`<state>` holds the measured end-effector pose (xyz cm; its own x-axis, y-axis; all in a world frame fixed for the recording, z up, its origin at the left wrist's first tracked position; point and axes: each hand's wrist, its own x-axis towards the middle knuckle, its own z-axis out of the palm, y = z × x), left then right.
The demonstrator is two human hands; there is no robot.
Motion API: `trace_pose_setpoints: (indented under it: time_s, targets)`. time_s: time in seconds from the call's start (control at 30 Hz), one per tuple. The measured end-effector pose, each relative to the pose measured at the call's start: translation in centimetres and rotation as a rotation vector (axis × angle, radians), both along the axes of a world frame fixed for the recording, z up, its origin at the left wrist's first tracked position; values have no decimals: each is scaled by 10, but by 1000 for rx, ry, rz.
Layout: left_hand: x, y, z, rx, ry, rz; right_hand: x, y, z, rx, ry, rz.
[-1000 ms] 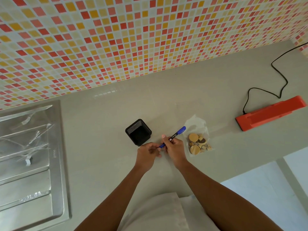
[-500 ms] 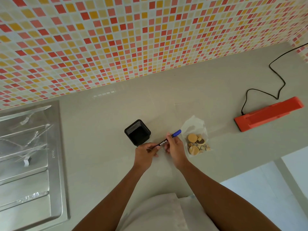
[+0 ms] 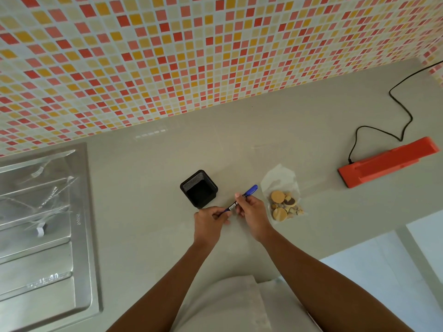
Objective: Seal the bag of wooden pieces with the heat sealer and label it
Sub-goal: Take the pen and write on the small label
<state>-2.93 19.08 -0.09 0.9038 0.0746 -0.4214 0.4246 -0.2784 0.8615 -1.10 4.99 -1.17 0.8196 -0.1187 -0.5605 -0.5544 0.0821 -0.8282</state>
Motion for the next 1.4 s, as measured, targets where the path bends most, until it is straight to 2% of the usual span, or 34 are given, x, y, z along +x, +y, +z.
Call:
trace_pose_setpoints:
  time_s: [0.1, 0.23, 0.43, 0.5, 0.63, 0.8, 0.97, 1.1, 1.23, 1.4]
  targets:
    - [-6, -2, 1, -8, 11, 10, 0, -1, 3, -26, -7, 43]
    - [-2, -7, 16, 32, -65, 2, 1, 2, 5, -49, -20, 29]
    - [16, 1, 65, 83, -225, -34, 4, 0, -3, 78, 53, -124]
    - [21, 10, 83, 43, -242, 18, 4, 0, -4, 16, 63, -108]
    - [31, 33, 118, -178, -236, 94, 4, 4, -10, -173, 29, 7]
    - [44, 67, 151, -230, -349, 158, 4, 12, -11, -429, -52, 155]
    - [50, 86, 151, -13, -431, 71, -1, 13, -8, -575, -108, 300]
    - [55, 85, 127, 161, -434, 5, -3, 13, -6, -572, -102, 365]
    - [57, 80, 100, 262, -331, -81, -3, 10, -7, -553, -96, 343]
    - [55, 75, 82, 315, -226, -80, -4, 4, -8, -498, -113, 312]
